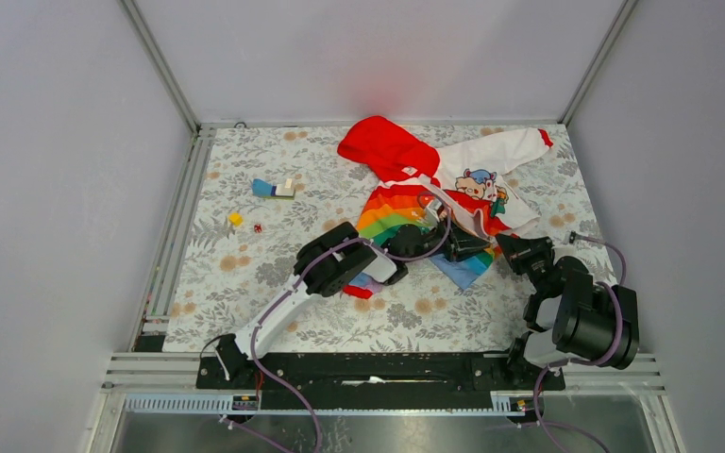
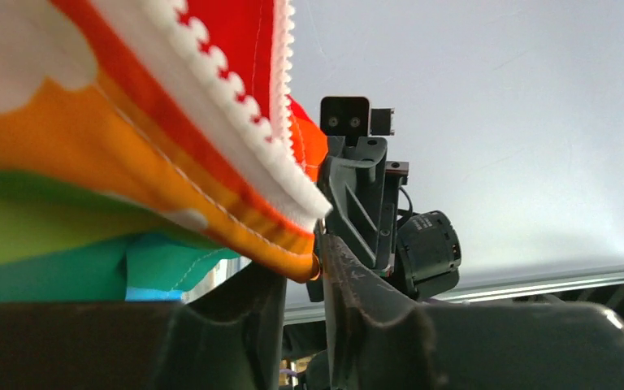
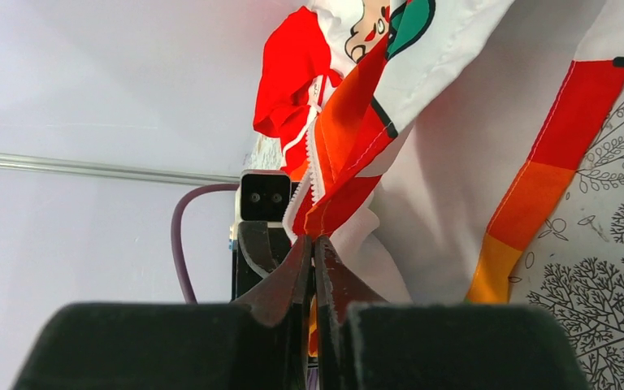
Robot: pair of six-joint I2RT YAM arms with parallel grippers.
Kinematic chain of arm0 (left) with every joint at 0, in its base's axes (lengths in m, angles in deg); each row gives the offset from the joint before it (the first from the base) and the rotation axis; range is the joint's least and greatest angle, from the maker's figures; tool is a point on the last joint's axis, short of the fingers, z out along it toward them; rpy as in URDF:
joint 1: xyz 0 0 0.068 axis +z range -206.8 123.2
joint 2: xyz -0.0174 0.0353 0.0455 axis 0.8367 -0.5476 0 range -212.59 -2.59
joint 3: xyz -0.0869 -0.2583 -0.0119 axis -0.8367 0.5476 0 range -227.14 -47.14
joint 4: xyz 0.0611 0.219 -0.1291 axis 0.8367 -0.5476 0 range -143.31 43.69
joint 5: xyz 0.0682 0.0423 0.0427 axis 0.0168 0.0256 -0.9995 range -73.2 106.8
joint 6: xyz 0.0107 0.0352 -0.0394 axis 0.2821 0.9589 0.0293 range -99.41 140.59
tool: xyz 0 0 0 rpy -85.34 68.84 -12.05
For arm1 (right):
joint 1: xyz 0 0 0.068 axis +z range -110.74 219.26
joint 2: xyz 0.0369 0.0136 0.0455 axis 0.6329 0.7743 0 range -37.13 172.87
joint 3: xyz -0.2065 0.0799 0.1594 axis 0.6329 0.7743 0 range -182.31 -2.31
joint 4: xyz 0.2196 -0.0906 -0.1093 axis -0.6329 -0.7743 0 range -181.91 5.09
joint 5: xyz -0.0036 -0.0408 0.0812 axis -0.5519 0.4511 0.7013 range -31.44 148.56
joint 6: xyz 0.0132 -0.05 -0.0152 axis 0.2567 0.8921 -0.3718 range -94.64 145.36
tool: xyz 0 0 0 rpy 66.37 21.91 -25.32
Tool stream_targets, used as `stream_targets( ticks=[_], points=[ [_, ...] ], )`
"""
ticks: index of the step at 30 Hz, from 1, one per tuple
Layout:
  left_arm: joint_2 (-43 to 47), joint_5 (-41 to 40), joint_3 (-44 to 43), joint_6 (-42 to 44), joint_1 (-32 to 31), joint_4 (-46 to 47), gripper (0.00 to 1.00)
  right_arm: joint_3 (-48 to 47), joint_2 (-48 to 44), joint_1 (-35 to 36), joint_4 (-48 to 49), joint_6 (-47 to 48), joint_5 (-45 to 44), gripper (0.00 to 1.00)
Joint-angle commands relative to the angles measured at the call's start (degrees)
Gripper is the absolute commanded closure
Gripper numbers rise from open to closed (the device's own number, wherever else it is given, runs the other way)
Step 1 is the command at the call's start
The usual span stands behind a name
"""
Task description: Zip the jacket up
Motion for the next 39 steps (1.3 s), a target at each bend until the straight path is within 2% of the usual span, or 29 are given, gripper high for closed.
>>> stream_targets(
  ticks=[1,4,13,18,23,25,29,31,35,39],
  points=[
    [0.14,3.29,-4.48,-0.71,0.27,0.65,0.84,0.07,-1.77,0.68,0.55,1.52,1.29,1.00],
    [-1.02,6.05,-7.66,-0.60,0.22,-1.26,1.00,0.00,-2.04,1.11,0.21,1.81,1.24,1.00],
    [-3.48,15.28,-14.33,3.04,0.64,-8.49,1.00,-1.07,-1.31,2.08,-0.36,1.99,1.86,1.00],
    [-3.76,17.73,-16.39,4.29,1.28,-11.62,1.00,-2.48,0.93,4.18,0.49,2.11,2.82,1.00],
    [-4.87,16.14,-16.27,0.53,1.61,-4.51,1.00,-2.39,-1.20,5.35,-4.93,4.62,1.49,1.00],
    [-4.17,15.46,-14.92,1.38,1.63,-4.46,1.00,-3.70,-4.40,5.36,-12.01,6.54,0.64,1.00],
    [-3.82,14.24,-12.81,4.06,1.99,-5.45,1.00,-9.04,-16.31,5.46,-39.32,17.51,-7.07,1.00],
    [-4.78,14.29,-13.35,4.25,2.05,-5.77,1.00,-10.84,-18.72,5.52,-45.77,19.08,-9.00,1.00],
    [-6.80,13.90,-14.53,1.86,1.96,-2.82,1.00,-12.16,-16.93,5.60,-48.96,20.05,-8.61,0.99],
    [-6.30,13.94,-13.88,3.11,1.89,-3.15,1.00,-13.42,-16.13,6.07,-50.38,20.45,-8.36,0.98]
  ],
)
